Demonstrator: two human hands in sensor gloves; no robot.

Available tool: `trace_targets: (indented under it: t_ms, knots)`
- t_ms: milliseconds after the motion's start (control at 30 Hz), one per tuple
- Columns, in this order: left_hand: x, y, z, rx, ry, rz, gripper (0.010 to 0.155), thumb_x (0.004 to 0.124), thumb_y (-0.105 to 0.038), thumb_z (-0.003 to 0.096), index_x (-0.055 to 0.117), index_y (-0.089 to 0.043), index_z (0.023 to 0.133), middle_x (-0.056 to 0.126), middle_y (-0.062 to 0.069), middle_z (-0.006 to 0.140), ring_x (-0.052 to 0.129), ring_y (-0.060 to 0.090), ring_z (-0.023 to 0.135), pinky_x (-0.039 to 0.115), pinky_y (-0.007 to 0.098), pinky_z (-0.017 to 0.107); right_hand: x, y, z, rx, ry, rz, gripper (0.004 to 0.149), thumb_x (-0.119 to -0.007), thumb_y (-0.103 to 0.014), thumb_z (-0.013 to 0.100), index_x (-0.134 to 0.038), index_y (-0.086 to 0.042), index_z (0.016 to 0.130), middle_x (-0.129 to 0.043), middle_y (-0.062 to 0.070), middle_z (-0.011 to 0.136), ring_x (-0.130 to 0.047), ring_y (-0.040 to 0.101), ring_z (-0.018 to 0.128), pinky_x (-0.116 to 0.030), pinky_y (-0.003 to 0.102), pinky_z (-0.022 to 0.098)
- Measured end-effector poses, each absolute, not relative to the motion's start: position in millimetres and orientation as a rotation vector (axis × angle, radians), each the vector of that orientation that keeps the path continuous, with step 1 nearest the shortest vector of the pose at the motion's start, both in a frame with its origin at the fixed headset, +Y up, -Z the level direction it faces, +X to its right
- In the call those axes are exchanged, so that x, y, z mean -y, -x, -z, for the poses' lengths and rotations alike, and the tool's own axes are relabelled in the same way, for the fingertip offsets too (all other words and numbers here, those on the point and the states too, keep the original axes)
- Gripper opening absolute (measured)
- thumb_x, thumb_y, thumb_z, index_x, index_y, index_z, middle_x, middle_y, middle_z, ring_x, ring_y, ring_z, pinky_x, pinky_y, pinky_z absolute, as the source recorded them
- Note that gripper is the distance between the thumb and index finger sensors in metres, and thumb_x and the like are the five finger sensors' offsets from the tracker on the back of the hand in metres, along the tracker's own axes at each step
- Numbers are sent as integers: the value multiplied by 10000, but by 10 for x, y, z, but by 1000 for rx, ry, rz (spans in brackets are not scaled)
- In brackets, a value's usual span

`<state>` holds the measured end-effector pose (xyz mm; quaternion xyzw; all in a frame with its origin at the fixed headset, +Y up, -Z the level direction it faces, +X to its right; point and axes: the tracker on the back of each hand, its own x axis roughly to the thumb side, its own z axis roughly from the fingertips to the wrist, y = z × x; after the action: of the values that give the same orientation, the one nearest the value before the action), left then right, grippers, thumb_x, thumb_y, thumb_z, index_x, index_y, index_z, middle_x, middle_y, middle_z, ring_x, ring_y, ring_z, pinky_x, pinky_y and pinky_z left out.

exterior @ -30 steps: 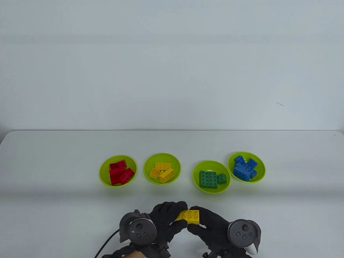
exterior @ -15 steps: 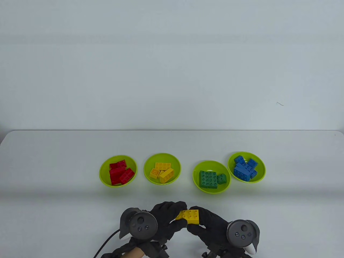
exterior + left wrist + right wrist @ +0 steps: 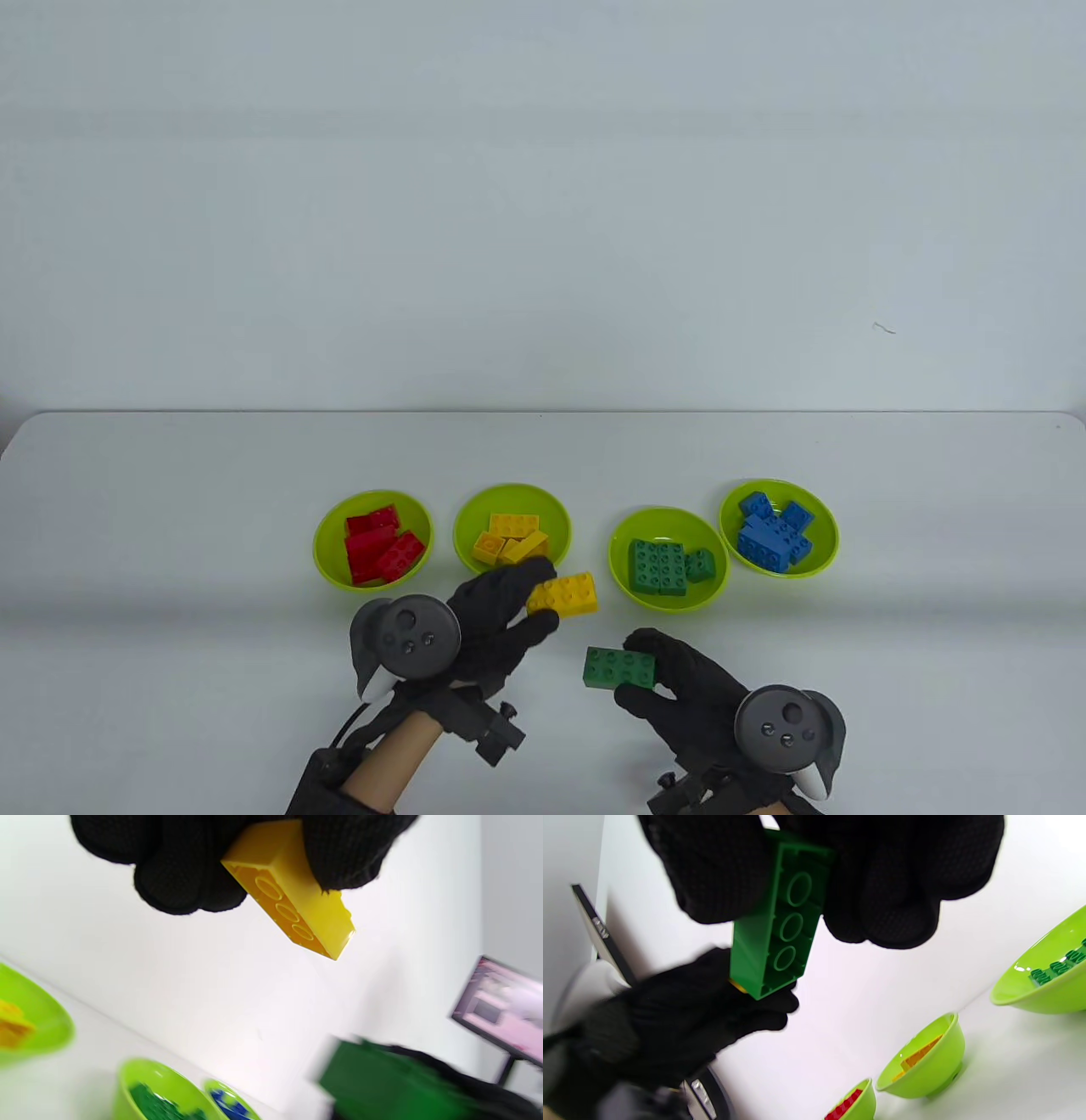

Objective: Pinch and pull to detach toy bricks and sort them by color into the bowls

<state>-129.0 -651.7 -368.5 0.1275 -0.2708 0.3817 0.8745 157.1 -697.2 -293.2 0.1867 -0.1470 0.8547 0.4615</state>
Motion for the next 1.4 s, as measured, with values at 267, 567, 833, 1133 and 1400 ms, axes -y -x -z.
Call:
trace_targets:
  t_ms: [267,567,833,1133,1400]
  knots:
    - [6864,1274,4537,277,-181,-544,625,752,-316,512,614,6,1029,758,295,955,823,452,831,638,593,648,6910,-1754,2970,391,-390,-2056,625,-821,-394,471,-704,-17,957,-874,203,834,-939,362,679,-737,516,578]
    - [7264,1188,4855,161,-79,-344,625,746,-322,516,614,7,1030,759,295,954,825,450,827,638,592,648,6909,-1785,3002,370,-378,-2038,625,-821,-396,474,-706,-18,958,-873,204,837,-937,365,681,-735,516,580]
    - [7044,1172,4745,260,-80,-290,766,715,-454,518,480,-2,1091,593,326,1058,679,508,929,528,644,683,6908,-1781,3001,366,-372,-2035,624,-821,-394,477,-705,-15,959,-872,206,836,-935,368,681,-732,519,579]
    - [6665,1312,4041,487,54,-300,862,670,-570,532,361,-67,1159,348,367,1159,462,593,1054,357,775,684,6907,-1802,2990,367,-369,-2034,625,-816,-398,481,-702,-15,962,-868,210,840,-930,374,685,-726,523,582]
    - [6814,1508,3407,553,38,-275,900,669,-604,528,304,-91,1172,269,372,1173,384,626,1074,317,806,668,6908,-1830,2988,373,-369,-2042,625,-810,-391,484,-699,-10,966,-862,218,846,-925,382,690,-719,528,585]
